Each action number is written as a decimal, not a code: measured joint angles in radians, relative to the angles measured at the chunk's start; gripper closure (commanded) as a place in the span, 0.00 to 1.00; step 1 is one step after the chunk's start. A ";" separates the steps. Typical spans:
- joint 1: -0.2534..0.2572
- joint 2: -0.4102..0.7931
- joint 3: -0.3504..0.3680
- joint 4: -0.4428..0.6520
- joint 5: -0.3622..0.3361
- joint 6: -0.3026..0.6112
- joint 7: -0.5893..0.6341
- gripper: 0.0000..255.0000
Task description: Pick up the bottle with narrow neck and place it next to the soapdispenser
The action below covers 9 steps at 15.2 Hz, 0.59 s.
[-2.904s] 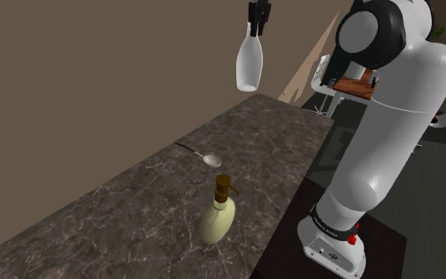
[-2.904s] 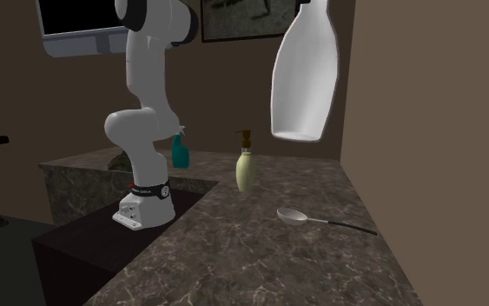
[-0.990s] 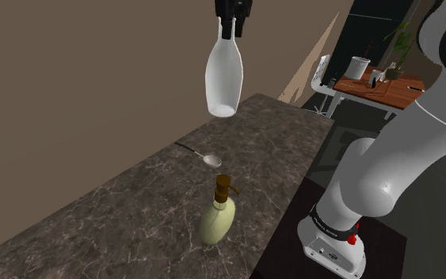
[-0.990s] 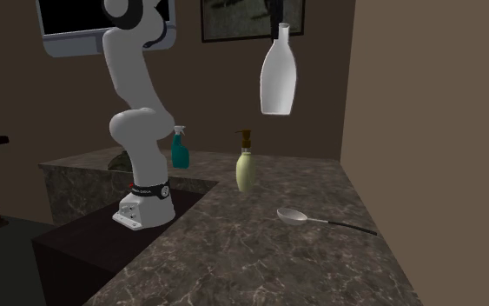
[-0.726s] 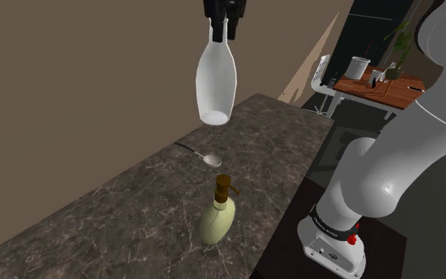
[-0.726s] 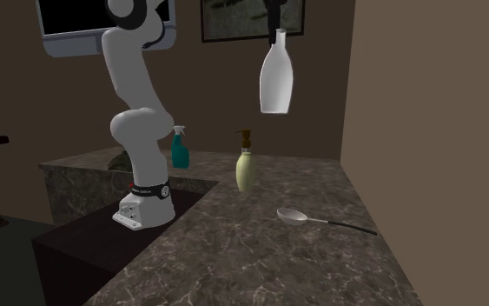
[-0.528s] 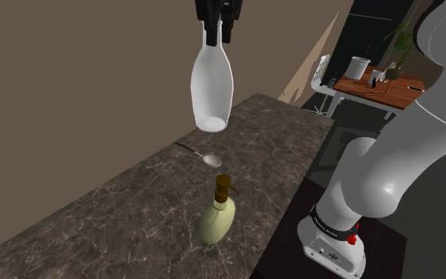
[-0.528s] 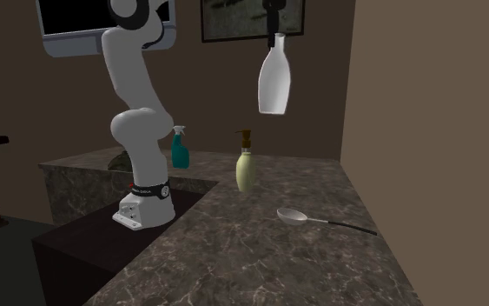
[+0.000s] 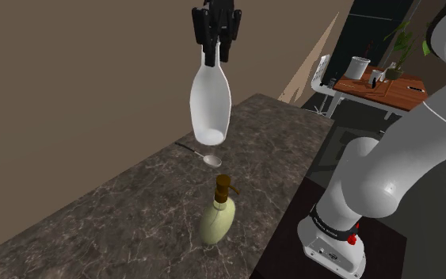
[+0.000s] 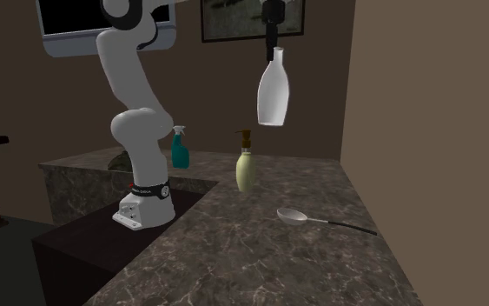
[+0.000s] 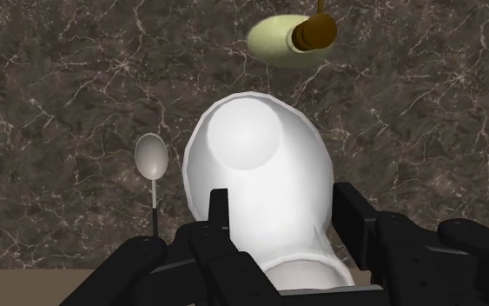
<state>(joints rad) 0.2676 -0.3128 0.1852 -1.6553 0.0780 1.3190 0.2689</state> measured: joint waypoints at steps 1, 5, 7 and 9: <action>0.000 -0.008 -0.001 -0.023 0.001 0.015 -0.002 1.00; 0.001 -0.030 -0.001 -0.101 0.004 0.070 -0.006 1.00; 0.002 -0.043 0.000 -0.139 0.006 0.096 -0.007 1.00; 0.003 -0.054 -0.001 -0.178 0.007 0.124 -0.011 1.00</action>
<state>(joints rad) 0.2702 -0.3666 0.1839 -1.8332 0.0852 1.4432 0.2582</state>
